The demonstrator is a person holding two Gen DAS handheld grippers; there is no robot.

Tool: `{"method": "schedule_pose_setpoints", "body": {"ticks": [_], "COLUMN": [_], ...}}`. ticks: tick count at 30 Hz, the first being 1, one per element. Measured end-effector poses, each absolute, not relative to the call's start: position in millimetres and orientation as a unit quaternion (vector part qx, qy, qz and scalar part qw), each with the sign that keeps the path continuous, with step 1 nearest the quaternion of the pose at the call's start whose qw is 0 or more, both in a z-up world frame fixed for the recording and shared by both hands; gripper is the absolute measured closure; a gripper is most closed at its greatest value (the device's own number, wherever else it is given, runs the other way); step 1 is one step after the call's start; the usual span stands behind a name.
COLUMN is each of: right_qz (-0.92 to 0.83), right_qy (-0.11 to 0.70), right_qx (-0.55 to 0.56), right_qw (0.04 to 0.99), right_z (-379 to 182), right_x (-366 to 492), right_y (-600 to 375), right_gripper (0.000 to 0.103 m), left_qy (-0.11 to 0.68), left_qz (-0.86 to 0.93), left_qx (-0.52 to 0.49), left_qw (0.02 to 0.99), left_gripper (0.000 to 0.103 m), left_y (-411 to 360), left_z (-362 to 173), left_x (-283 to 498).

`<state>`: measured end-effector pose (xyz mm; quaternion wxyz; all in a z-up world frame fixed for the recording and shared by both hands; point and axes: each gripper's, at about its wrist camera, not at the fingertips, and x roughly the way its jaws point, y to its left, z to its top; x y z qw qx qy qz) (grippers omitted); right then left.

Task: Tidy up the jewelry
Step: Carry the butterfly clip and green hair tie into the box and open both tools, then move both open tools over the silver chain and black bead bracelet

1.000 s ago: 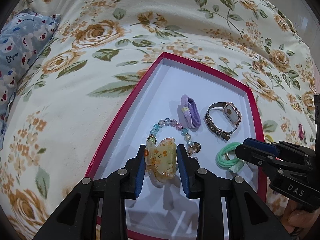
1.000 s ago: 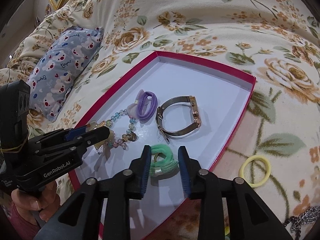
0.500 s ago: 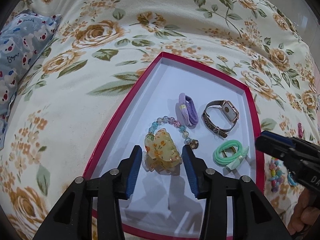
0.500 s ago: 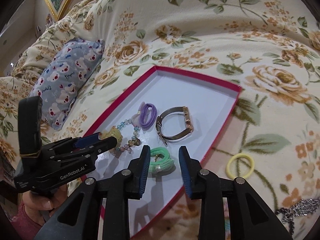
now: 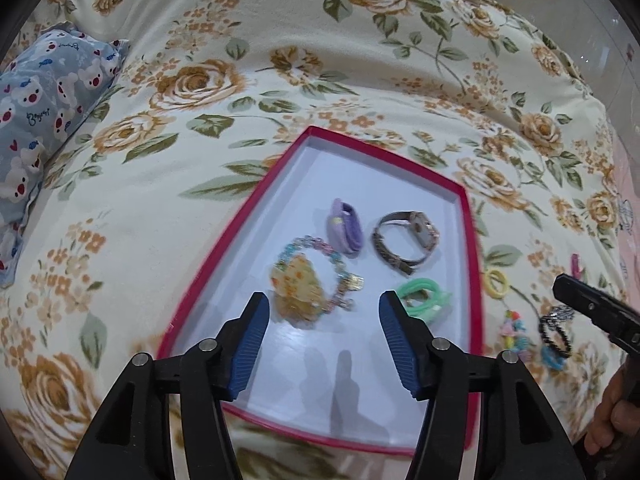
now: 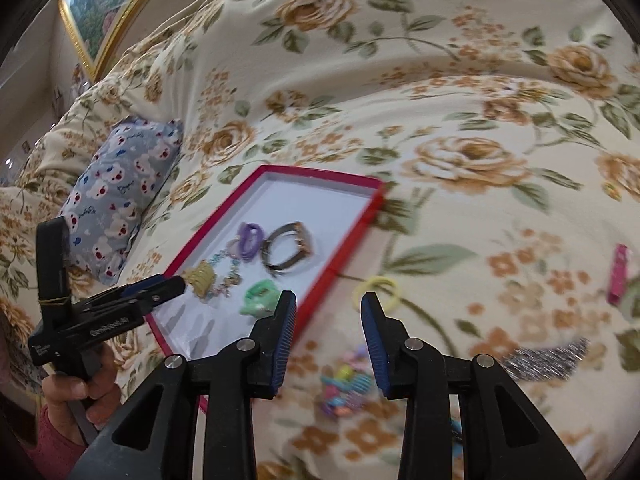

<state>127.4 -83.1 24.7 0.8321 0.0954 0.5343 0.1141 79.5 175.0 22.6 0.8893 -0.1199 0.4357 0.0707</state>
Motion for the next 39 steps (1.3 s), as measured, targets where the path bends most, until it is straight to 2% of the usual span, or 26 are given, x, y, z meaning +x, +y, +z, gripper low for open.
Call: {"method": "schedule_pose_setpoints", "body": {"ticks": [11,26,39], "right_qz": [0.056,-0.021,-0.026], "right_qy": [0.524,0.520,0.529], "right_qx": [0.111,0.135,0.138], "right_qw": [0.842,0.843,0.837], "right_z": [42,49,37], "right_x": [92,50,56], "right_y": [-144,-215,-230], "right_gripper": [0.061,0.060,0.060], "left_qy": [0.436,0.455,0.472], "left_qz": [0.020,-0.045,-0.074], "left_qx": [-0.120,-0.083,-0.055], "left_qw": [0.892,0.886,0.877], "left_gripper": [0.042,0.040,0.040], "left_y": [141,86,47], "left_z": [36,33,23], "left_x": [67,84,109]}}
